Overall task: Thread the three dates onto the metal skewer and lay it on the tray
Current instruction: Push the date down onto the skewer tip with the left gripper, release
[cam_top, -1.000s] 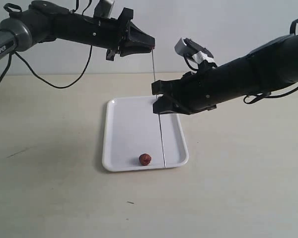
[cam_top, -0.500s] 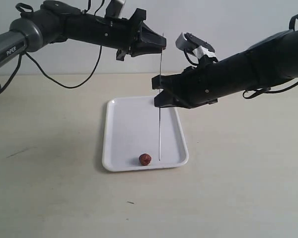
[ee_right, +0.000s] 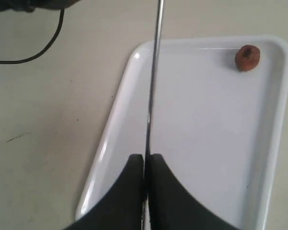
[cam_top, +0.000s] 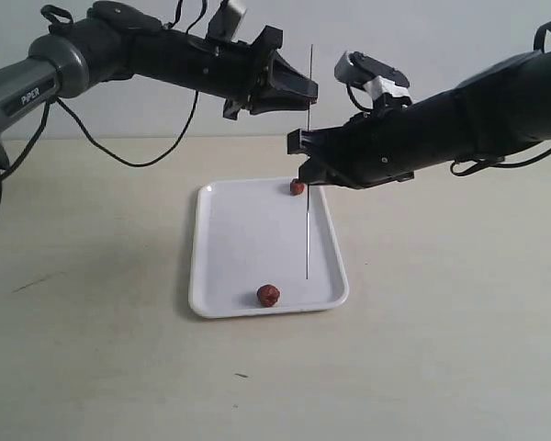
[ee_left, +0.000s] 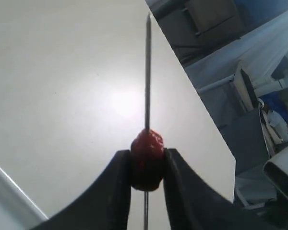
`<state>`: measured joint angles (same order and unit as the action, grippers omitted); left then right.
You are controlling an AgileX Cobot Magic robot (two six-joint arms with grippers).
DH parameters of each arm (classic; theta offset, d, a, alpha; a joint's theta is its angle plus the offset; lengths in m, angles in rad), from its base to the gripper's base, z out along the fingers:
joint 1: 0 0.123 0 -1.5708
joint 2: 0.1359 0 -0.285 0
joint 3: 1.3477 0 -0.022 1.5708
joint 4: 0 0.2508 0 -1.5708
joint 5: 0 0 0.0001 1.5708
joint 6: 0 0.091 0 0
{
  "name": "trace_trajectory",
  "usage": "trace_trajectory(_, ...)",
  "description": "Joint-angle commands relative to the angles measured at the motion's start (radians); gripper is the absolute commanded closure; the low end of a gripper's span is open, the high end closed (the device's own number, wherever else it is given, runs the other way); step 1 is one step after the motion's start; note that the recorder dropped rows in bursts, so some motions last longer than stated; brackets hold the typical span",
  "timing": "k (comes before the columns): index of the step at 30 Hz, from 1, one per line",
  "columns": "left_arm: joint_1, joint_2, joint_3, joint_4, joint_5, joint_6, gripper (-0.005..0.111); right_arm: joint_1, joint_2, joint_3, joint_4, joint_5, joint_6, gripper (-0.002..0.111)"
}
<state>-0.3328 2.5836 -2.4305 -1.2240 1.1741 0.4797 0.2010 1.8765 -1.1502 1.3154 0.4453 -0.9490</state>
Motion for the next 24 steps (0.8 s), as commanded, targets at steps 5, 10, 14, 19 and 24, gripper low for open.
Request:
trace_trajectory(5,-0.016,-0.005,0.001,0.033,0.047,-0.007,0.083,-0.006,-0.013,-0.017,0.014,-0.016,-0.018,0.108)
trace_trajectory(10,-0.016,-0.005,0.001,0.033,0.047,-0.007,0.069,-0.006,-0.013,-0.017,0.014,-0.001,-0.017,0.108)
trace_trajectory(14,-0.016,-0.005,0.001,0.017,0.047,-0.007,0.051,-0.006,-0.013,-0.017,0.014,0.005,-0.017,0.108)
trace_trajectory(19,-0.001,-0.006,0.001,-0.034,0.047,-0.002,0.049,-0.006,-0.013,-0.017,0.009,0.007,-0.01,0.108)
trace_trajectory(24,0.036,-0.007,0.001,-0.066,0.047,0.013,0.049,-0.006,-0.013,-0.017,-0.073,0.01,0.052,0.108)
